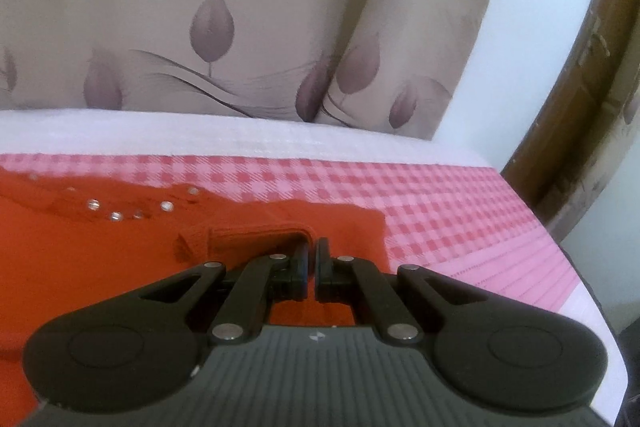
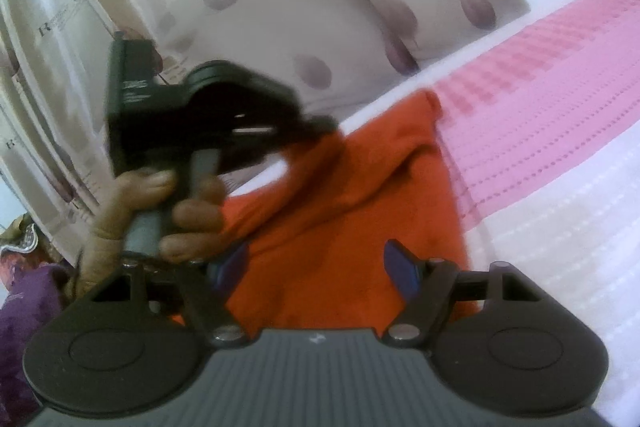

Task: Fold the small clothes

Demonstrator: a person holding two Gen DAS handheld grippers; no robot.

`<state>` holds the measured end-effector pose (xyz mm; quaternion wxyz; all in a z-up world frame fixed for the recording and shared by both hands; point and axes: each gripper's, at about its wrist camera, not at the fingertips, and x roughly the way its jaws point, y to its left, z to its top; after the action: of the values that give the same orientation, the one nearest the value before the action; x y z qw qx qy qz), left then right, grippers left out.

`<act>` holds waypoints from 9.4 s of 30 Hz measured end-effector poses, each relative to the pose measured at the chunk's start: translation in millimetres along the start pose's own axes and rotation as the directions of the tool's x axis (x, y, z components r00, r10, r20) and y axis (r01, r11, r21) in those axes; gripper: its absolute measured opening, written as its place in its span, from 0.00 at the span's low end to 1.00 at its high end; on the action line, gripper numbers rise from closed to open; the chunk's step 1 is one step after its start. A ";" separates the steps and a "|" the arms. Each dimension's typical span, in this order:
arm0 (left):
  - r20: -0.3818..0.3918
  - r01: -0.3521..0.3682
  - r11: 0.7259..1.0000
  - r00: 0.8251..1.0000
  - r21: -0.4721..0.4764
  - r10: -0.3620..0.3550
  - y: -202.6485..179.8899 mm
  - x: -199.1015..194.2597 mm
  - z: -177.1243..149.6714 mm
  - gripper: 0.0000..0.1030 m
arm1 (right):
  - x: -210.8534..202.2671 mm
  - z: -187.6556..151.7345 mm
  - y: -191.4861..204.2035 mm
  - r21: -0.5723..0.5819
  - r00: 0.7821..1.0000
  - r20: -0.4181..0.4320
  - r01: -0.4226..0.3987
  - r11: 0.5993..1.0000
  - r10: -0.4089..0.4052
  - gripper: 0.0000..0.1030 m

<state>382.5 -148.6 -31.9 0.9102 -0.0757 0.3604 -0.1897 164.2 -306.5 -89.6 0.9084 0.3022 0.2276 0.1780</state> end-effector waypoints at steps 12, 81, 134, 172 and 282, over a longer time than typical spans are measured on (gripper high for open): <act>-0.027 0.097 0.992 0.995 0.077 -0.095 -18.2 8.0 -7.2 0.83 | -2.1 1.6 -18.9 0.115 1.000 0.027 -0.018 0.993 0.015 0.73; 0.158 -0.353 0.835 0.878 -0.423 0.451 176.4 -108.6 -69.0 1.00 | 111.1 74.6 -45.9 0.119 0.978 -0.062 0.204 0.972 -0.198 0.03; -0.032 -0.012 0.999 0.999 0.043 0.014 125.2 -308.1 -245.5 0.56 | -173.5 -93.7 3.0 -0.094 0.990 -0.137 0.004 0.996 -0.017 0.69; -0.016 0.001 1.000 1.000 -0.026 -0.002 132.1 -315.2 -245.3 0.04 | -156.4 -76.4 7.7 -0.001 0.987 -0.151 -0.053 0.999 0.053 0.07; 0.058 -0.058 0.995 0.997 0.078 0.054 146.6 -371.2 -258.4 0.89 | -168.1 -74.8 -26.8 0.297 0.973 -0.045 -0.202 0.933 0.225 0.09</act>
<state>0.1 134.0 -27.6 0.9271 -0.0346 0.3289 -0.1761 -9.8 -369.2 -108.5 0.8196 0.4483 0.2523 0.2522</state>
